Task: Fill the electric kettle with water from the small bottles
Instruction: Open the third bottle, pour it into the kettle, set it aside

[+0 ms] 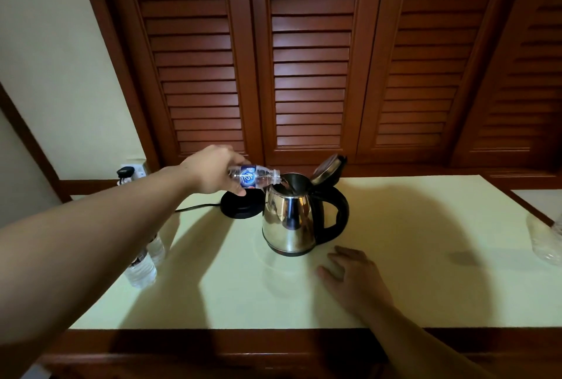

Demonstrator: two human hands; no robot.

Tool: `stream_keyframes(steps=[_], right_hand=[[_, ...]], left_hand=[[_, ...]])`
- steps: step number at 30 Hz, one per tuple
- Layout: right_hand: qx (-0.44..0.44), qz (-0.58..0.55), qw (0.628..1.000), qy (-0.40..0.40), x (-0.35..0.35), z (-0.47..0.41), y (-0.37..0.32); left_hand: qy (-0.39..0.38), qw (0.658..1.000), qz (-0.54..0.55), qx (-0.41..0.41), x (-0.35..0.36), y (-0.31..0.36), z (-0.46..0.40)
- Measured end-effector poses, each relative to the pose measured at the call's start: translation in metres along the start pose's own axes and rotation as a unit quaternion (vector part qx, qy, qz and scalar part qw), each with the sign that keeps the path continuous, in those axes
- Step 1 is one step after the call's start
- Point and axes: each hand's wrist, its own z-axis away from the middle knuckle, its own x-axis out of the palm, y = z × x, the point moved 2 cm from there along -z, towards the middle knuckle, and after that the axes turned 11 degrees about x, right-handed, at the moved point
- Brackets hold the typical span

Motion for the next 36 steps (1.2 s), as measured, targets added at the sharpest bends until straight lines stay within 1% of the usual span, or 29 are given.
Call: stream_keyframes(steps=[4,10,14,20,26,31,36], right_hand=[[-0.004,0.006,1.0,0.004,-0.001,0.0,0.0],[-0.004,0.005,1.0,0.004,0.0,0.0,0.0],[0.012,-0.011,1.0,-0.001,-0.001,0.001,0.001],[-0.007,0.003,1.0,0.007,-0.001,0.0,-0.001],[-0.003,0.002,1.0,0.006,-0.001,0.001,0.0],[-0.002,0.004,1.0,0.006,-0.001,0.001,-0.001],[-0.002,0.006,1.0,0.008,-0.002,0.001,-0.001]], left_hand=[[-0.001,1.0,-0.022,0.014,-0.004,0.002,-0.003],[-0.024,0.996,-0.08,0.029,-0.007,0.004,-0.005],[-0.025,0.994,-0.097,0.034,-0.011,0.005,-0.008],[-0.014,0.994,-0.099,0.044,-0.013,0.01,-0.01],[0.005,0.994,-0.102,0.049,-0.014,0.015,-0.011],[0.014,0.996,-0.074,0.047,-0.015,0.017,-0.013],[0.021,0.995,-0.075,0.064,-0.016,0.019,-0.014]])
